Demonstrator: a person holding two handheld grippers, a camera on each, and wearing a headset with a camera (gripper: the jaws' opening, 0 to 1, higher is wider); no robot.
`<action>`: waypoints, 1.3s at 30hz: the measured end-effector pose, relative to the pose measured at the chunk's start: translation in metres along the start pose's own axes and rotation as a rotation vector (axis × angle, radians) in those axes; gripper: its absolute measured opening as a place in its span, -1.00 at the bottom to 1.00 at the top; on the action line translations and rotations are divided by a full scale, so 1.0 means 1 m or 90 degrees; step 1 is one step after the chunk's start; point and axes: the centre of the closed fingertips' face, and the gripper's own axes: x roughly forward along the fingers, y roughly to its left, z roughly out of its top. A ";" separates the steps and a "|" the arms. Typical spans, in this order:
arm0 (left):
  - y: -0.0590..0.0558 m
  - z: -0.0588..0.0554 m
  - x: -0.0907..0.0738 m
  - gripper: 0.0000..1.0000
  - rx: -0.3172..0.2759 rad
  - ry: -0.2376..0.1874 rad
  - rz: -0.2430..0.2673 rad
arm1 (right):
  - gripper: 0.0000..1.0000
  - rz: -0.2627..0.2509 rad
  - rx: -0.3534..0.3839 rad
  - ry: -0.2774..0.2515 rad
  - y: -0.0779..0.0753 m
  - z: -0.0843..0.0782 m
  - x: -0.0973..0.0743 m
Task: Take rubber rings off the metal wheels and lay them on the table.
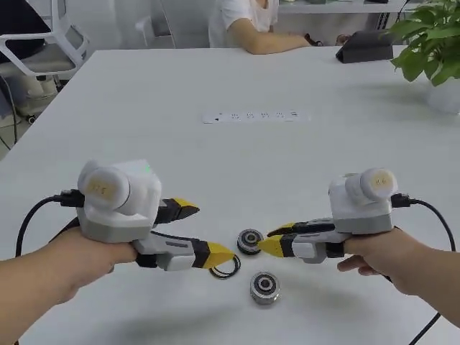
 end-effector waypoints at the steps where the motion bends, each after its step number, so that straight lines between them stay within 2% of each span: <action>1: 0.000 0.001 0.002 0.13 0.001 0.000 -0.002 | -0.57 -0.003 -0.007 0.003 -0.001 -0.001 0.000; 14: -0.002 -0.001 0.024 -0.03 0.001 0.016 -0.025 | -0.56 -0.008 -0.070 0.034 -0.006 -0.012 0.007; 31: -0.006 -0.011 0.050 -0.27 0.001 0.043 -0.047 | -0.62 -0.011 -0.124 0.040 -0.007 -0.015 0.015; 39: -0.009 -0.010 0.060 -0.38 -0.001 0.044 -0.054 | -0.67 -0.015 -0.147 0.041 -0.007 -0.014 0.015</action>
